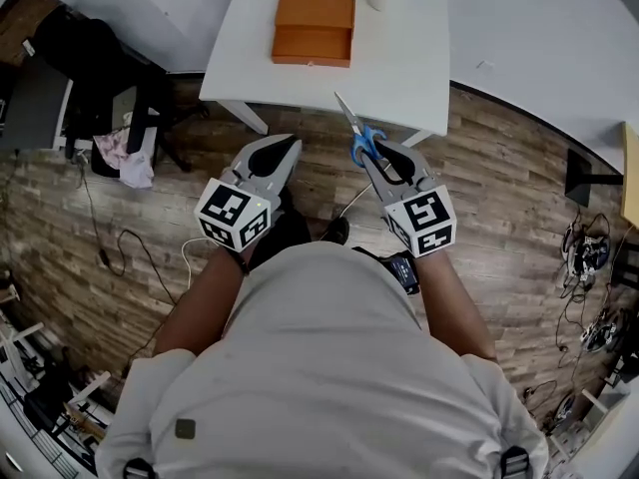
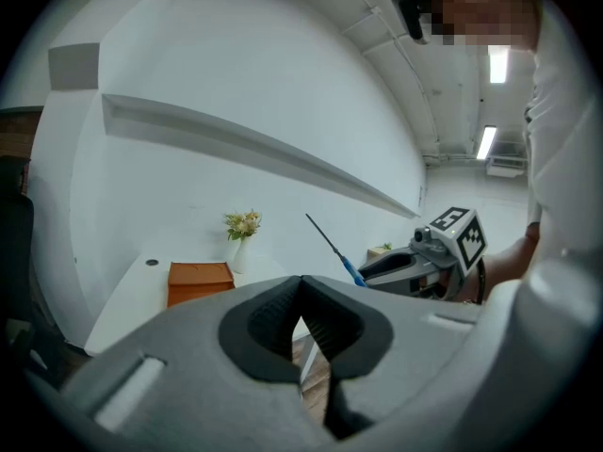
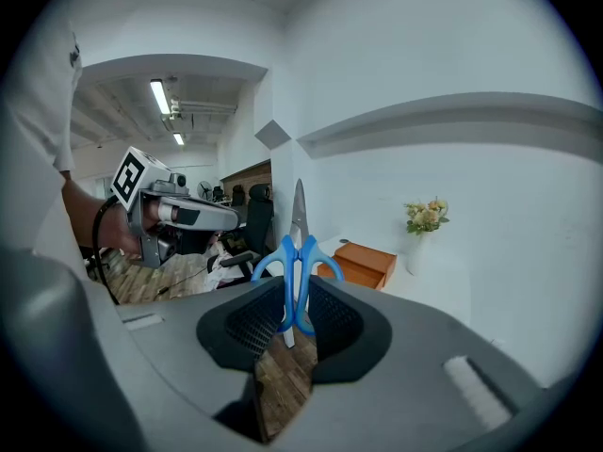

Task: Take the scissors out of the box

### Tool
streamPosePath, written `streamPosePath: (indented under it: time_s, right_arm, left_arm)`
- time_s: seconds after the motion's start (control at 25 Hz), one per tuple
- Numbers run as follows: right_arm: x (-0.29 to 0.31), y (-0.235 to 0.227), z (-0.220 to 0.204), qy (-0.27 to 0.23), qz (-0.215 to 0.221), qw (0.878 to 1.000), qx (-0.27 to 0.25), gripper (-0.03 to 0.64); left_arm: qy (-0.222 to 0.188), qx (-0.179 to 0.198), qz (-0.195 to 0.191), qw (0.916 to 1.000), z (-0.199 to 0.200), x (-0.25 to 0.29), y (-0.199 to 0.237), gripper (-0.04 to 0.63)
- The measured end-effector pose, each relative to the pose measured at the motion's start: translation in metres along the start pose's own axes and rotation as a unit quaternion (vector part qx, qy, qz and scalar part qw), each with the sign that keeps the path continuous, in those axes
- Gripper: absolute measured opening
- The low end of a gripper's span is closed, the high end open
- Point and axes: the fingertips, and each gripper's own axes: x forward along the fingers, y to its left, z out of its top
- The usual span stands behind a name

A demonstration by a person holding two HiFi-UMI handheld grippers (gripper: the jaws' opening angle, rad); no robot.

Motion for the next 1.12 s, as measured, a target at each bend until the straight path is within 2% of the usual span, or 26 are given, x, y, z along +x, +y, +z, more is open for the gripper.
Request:
streamPosePath:
  time_s: [0.4,0.68,1.12]
  right_arm:
    - [-0.011,0.037,0.006,-0.019,-0.017,1.0,-0.001,0.098]
    - [-0.011,0.077,0.023,-0.032,-0.045,0.998,0.004,0.098]
    - [0.004,0.147,0.039,-0.04,-0.092,0.995,0.006,0.098]
  left_arm:
    - [-0.005,-0.002,0.001,1.0,-0.012,-0.044,0.003,0.003]
    - [-0.017,0.016,-0.027,0.9994,0.0,-0.081,0.011,0.003]
    - [-0.021,0.027,-0.067,0.9972,-0.005,-0.146,0.044,0.003]
